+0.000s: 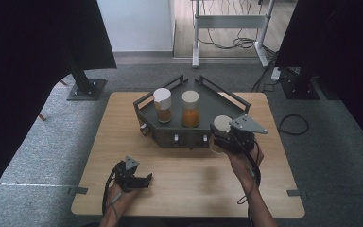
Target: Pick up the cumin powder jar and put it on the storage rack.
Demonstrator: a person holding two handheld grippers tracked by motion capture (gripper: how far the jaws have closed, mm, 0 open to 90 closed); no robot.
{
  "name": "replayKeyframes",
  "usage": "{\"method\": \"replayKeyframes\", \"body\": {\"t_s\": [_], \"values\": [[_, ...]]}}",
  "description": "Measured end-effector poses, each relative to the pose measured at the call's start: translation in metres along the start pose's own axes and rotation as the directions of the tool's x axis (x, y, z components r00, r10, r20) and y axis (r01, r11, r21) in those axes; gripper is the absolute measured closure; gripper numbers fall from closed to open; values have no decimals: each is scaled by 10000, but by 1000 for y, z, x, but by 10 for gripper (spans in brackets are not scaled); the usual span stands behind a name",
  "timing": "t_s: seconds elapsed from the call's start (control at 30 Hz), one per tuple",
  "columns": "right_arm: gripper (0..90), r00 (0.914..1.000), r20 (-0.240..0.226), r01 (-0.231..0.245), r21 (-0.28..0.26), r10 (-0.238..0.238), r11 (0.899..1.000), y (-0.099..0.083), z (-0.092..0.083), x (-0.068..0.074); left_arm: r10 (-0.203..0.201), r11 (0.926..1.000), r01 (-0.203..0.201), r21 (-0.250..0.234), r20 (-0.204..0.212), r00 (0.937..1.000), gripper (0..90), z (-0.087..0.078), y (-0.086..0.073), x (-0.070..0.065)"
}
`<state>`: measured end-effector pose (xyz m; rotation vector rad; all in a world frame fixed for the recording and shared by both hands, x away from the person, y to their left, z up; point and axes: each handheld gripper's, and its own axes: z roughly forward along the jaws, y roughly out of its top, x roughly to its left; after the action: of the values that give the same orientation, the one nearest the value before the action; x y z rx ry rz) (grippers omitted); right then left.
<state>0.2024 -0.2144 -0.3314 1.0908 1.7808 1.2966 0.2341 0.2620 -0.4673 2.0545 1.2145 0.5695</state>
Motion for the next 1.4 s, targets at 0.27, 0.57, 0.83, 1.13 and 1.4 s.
{"method": "replayKeyframes", "body": {"t_s": [0.27,0.57,0.83,1.13,1.4], "values": [[328,10000,16,-7,-61,7,10000,8,3,-3,2,10000,-2,-1,2,10000,21,0,0,0],[329,10000,74,57,-130,-56,9999,19,7,-4,7,10000,-7,6,3,10000,21,0,0,0],[329,9999,110,62,-172,-60,9998,28,11,-8,-10,10000,10,4,8,10000,22,0,0,0],[329,9996,282,48,-159,-44,9999,34,17,-13,-7,10000,7,6,9,10000,21,0,0,0],[329,9994,335,31,-193,-25,9998,38,25,-18,-13,10000,13,2,10,10000,21,0,0,0]]}}
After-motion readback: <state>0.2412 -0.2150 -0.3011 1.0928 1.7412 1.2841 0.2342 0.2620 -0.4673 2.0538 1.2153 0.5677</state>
